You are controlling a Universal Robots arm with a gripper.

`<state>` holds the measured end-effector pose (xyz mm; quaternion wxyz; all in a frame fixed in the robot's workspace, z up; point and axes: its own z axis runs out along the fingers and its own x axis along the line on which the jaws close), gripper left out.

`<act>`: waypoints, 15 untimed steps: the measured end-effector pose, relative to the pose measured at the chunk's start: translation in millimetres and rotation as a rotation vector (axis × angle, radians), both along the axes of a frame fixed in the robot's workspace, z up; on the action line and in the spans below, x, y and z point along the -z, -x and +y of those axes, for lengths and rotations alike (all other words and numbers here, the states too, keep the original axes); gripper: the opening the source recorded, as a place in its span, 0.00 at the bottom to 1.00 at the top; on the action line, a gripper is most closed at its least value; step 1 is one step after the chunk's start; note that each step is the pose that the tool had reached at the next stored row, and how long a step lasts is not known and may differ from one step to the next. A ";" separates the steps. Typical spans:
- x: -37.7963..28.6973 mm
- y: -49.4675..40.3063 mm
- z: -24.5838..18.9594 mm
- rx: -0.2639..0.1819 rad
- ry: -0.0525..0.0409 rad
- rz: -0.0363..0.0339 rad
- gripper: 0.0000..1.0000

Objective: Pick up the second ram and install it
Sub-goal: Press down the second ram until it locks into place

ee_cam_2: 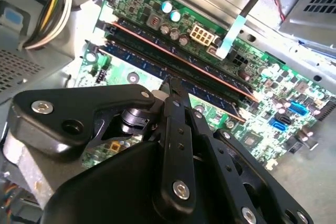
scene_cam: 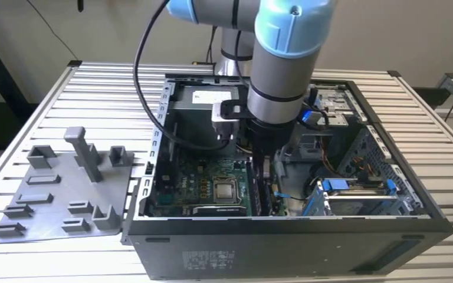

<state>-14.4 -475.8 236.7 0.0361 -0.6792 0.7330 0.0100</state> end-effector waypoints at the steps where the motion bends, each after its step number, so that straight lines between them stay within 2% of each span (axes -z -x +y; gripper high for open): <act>1: 0.0 0.0 -2.1 -0.003 0.0000 0.0001 0.11; 5: 1.0 0.0 -9.1 -0.004 0.0001 0.0002 0.11; 11: 3.0 0.1 -13.7 -0.004 0.0000 0.0029 0.11; 13: 3.7 -0.1 -14.5 -0.004 0.0002 0.0079 0.11; 15: 4.6 0.2 -14.5 -0.004 0.0015 0.0191 0.11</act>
